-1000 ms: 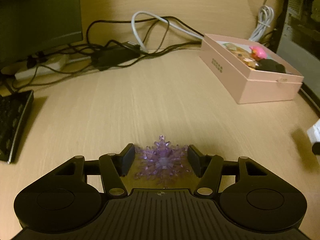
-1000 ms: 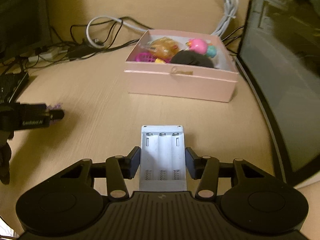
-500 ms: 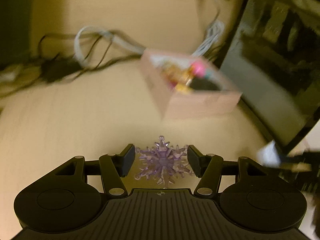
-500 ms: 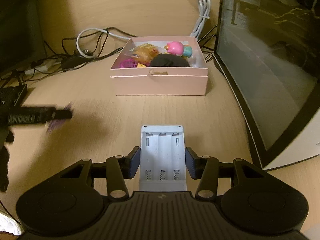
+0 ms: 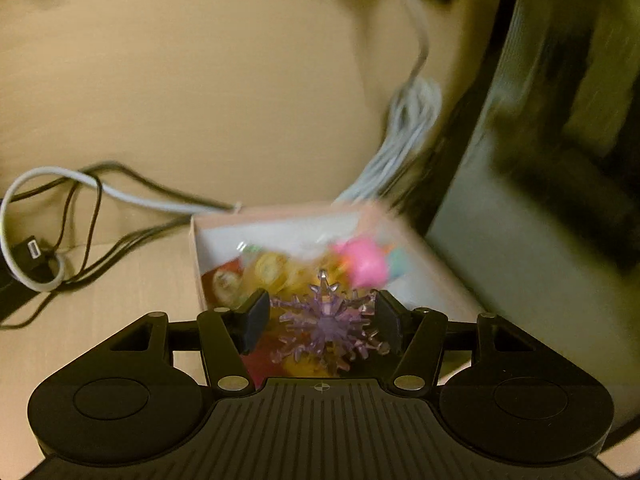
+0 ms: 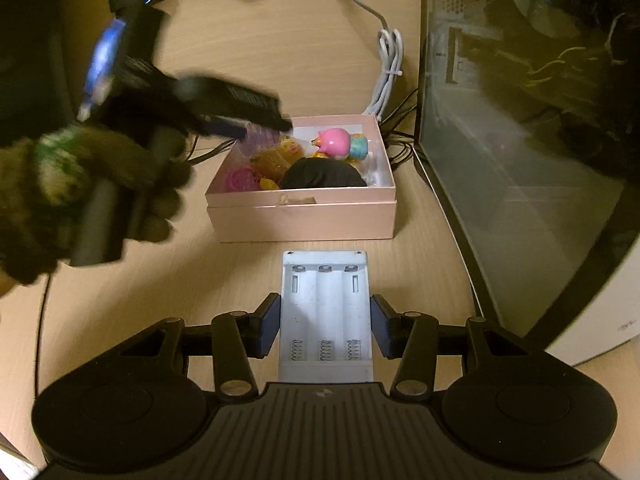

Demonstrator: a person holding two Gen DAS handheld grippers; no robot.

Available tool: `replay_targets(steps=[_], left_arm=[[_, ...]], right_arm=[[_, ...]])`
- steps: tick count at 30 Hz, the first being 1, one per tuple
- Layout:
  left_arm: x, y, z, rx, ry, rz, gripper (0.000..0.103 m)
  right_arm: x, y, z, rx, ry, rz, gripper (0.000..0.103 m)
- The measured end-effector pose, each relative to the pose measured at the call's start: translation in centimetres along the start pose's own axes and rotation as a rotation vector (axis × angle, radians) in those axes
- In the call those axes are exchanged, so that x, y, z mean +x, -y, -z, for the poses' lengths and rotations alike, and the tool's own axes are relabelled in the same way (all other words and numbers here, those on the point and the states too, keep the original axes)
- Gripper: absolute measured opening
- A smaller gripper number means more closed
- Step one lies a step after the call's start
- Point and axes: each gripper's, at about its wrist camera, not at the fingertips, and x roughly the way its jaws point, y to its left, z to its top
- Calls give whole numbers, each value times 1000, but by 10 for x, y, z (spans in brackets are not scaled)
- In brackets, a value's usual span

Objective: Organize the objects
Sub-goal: 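Carry the charger and star over the pink box with both tools and release them inside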

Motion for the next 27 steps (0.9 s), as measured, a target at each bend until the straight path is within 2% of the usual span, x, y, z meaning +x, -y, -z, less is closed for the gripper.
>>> replay_targets(steps=[3,6,11,16,19,22,26,27], left_arm=[[0,0,5,-7,5,19,60],[-1,2,7,14,-26,24,60],[-38,-20,2,-123,103,71,60],[-77,-40,5,-195,147,67,61],[-95,-49,21,-227,130,57,61],[-109,-56,43,-261,96,44,61],[-118,-69,73,-311,46,20,60],[-117,-71,77,-319,27,8,60]], right_arm=[[9,4,-7,-15,3,5,47],[23,12,-13,5,-18,2,47],[38,14,-30,-10,-3,0,47],[55,9,-78,-36,73,-3,47],[75,1,-109,-62,107,-2,47],[103,-8,-134,-107,116,42,47],[147,-14,-156,-145,57,64,48],[157,-13,-159,-148,39,74,52]])
